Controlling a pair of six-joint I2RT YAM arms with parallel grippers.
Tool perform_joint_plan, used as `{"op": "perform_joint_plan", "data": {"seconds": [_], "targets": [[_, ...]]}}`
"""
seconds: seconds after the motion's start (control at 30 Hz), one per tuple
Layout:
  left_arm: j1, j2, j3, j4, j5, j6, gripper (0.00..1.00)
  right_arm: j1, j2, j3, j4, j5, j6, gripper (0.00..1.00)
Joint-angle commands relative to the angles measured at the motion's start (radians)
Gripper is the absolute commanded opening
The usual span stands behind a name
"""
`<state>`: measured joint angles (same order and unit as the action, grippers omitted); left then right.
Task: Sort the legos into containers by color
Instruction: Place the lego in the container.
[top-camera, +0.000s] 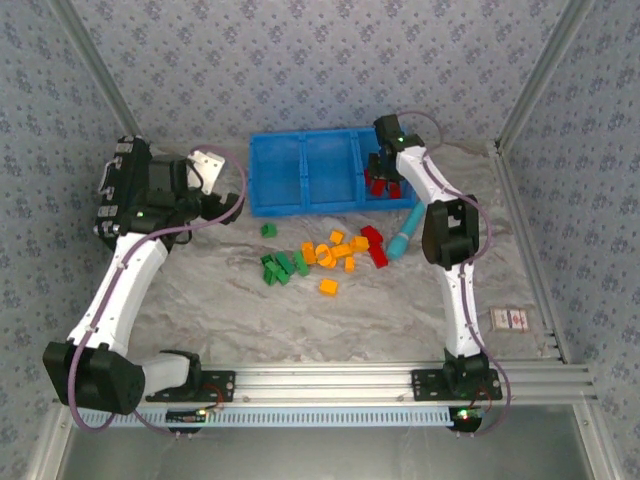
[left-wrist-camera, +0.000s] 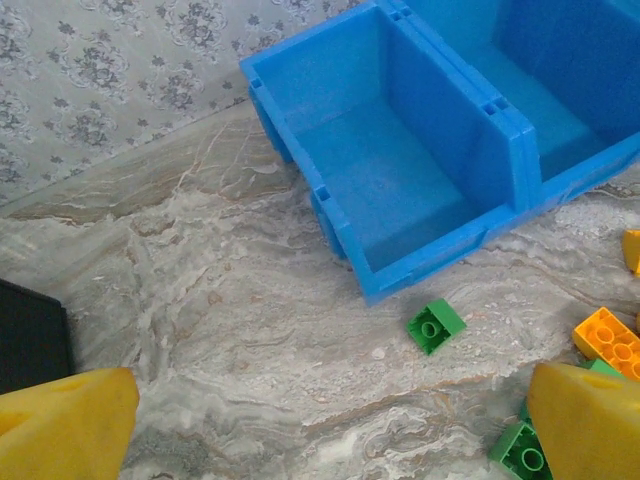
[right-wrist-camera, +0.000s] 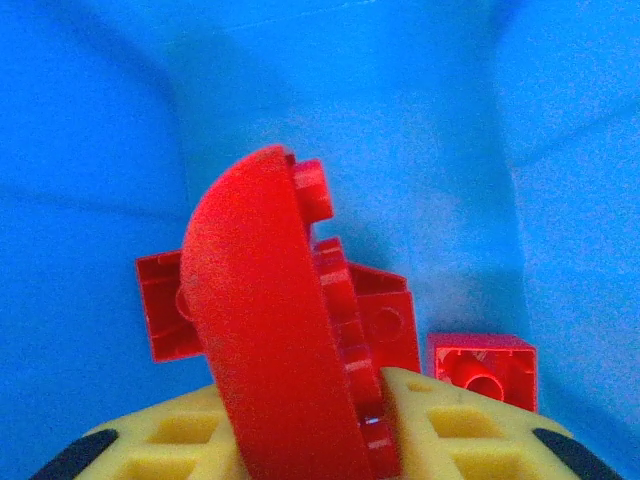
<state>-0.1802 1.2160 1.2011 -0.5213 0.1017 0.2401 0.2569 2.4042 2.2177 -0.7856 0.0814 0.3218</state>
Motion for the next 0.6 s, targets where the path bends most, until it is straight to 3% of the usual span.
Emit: {"op": "perform_joint_plan", "data": {"seconds": [0.0, 0.27, 0.57], "targets": [[0.005, 0.004, 0.024, 0.013, 0.044, -0.018, 1.00, 0.002, -0.070, -0.048, -0.012, 0.002, -0.019, 0.38], [0.005, -0.038, -0.014, 0.051, 0.055, -0.028, 1.00, 0.008, -0.326, -0.320, 0.075, 0.015, -0.058, 0.41], [0.000, -0.099, -0.008, 0.056, 0.093, -0.062, 1.00, 0.049, -0.731, -0.783, 0.160, 0.002, -0.010, 0.43]]}}
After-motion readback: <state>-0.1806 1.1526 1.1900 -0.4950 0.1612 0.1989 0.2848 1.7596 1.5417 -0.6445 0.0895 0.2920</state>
